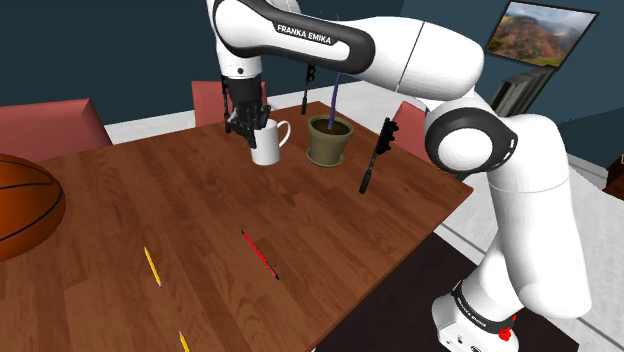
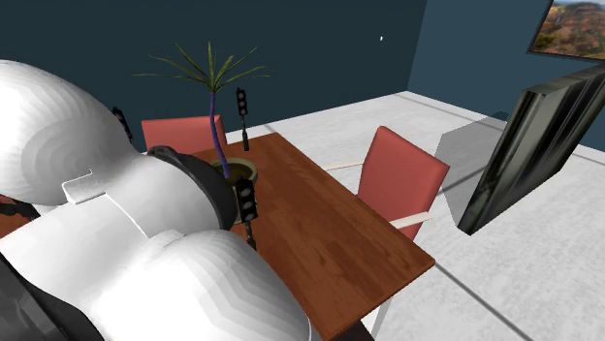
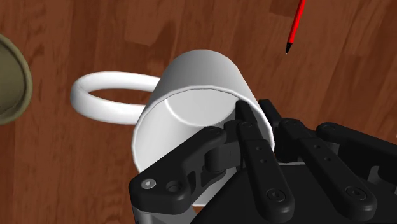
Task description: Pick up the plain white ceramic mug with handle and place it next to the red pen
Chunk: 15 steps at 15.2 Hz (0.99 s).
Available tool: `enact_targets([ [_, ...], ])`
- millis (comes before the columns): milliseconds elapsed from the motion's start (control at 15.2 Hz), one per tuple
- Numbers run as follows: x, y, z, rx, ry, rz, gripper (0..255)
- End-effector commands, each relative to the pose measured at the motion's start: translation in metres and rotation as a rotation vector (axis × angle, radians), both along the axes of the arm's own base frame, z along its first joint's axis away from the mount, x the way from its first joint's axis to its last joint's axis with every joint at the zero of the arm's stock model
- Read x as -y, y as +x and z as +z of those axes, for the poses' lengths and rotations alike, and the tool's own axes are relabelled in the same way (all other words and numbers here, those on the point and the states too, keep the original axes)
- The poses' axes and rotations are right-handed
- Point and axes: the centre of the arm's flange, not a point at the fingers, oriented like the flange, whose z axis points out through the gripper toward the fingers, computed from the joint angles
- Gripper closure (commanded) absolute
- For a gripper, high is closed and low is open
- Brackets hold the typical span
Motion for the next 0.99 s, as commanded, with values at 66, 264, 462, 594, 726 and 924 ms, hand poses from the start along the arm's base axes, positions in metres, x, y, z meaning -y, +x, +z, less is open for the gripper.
enact_targets([
  [66,-0.007,0.002,-0.012,0.001,0.0,-0.002,255],
  [264,-0.007,0.002,-0.027,0.001,0.0,-0.002,255],
  [462,-0.007,0.002,-0.043,0.001,0.0,-0.002,255],
  [594,-0.007,0.002,-0.054,0.001,0.0,-0.002,255],
  [726,-0.007,0.002,-0.064,0.001,0.0,-0.002,255],
  [924,-0.007,0.002,-0.08,0.001,0.0,-0.002,255],
])
